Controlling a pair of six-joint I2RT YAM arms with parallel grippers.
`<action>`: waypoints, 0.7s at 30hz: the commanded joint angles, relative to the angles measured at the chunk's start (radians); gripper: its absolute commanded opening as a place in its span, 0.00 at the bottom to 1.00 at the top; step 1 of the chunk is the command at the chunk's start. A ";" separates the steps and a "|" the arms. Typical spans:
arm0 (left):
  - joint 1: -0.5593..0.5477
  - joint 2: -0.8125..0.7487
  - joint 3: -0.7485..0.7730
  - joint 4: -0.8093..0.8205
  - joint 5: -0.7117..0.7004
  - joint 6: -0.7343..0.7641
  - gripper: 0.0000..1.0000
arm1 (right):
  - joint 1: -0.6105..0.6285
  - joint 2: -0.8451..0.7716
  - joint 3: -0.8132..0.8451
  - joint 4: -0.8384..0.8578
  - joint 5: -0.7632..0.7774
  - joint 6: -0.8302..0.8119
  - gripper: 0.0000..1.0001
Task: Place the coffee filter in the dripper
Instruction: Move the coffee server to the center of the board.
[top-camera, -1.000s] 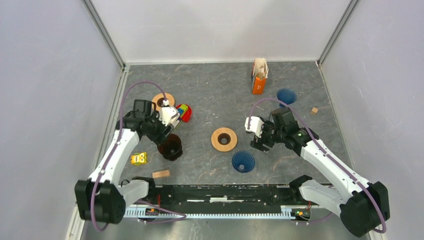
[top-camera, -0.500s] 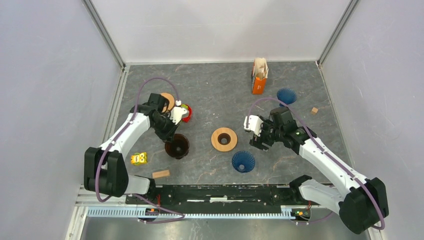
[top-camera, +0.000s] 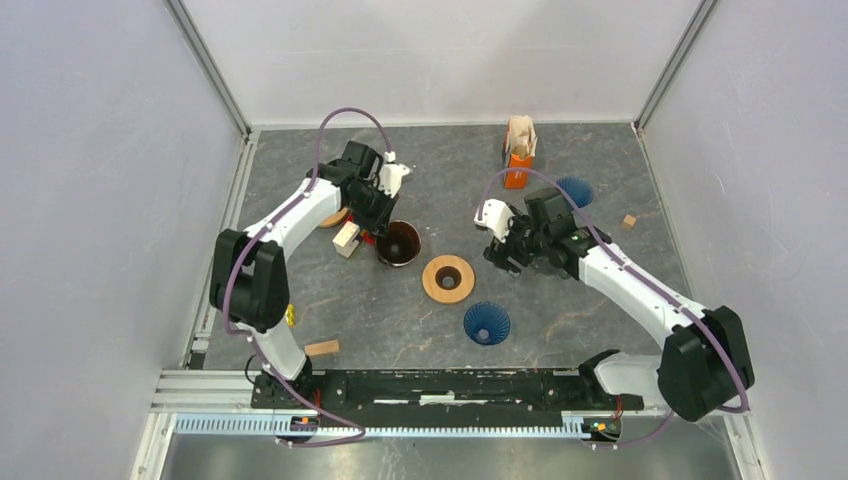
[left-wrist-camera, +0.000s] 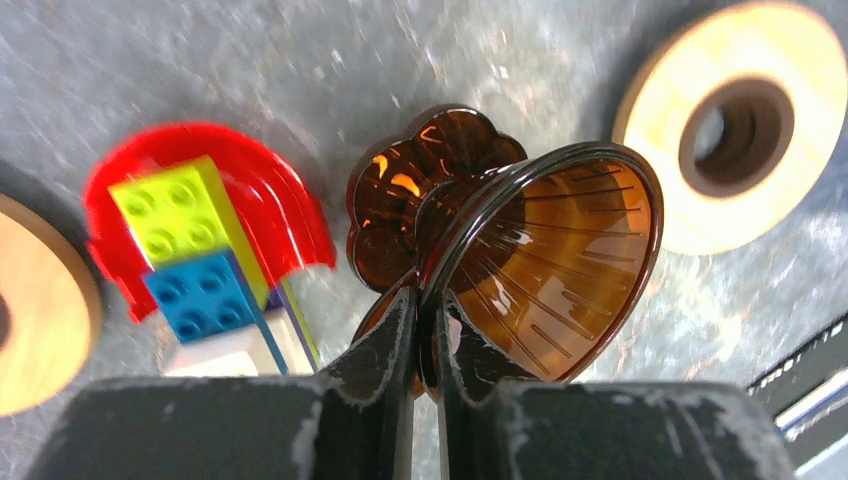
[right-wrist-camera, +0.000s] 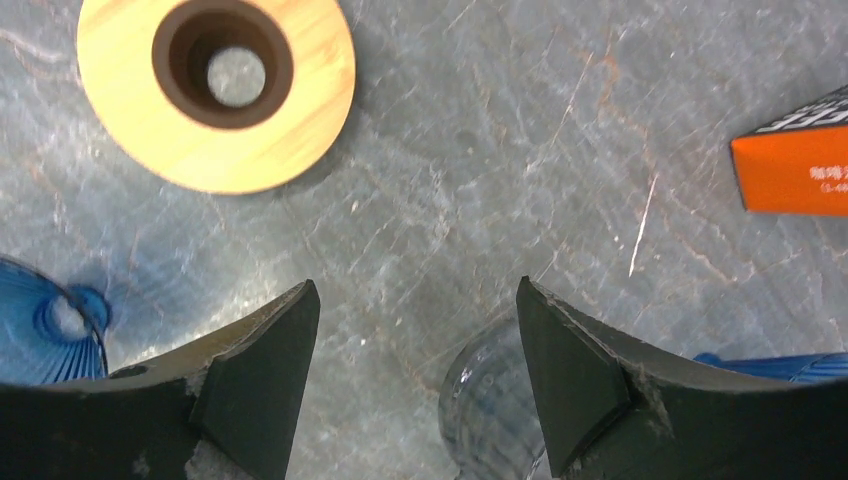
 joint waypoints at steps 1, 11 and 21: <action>-0.013 0.088 0.150 0.028 0.003 -0.126 0.02 | 0.035 0.063 0.060 0.108 -0.026 0.076 0.79; -0.023 0.183 0.217 0.023 0.091 -0.270 0.10 | 0.129 0.169 0.040 0.281 -0.005 0.237 0.82; -0.020 0.119 0.163 0.051 0.072 -0.274 0.52 | 0.228 0.278 0.068 0.303 0.105 0.276 0.82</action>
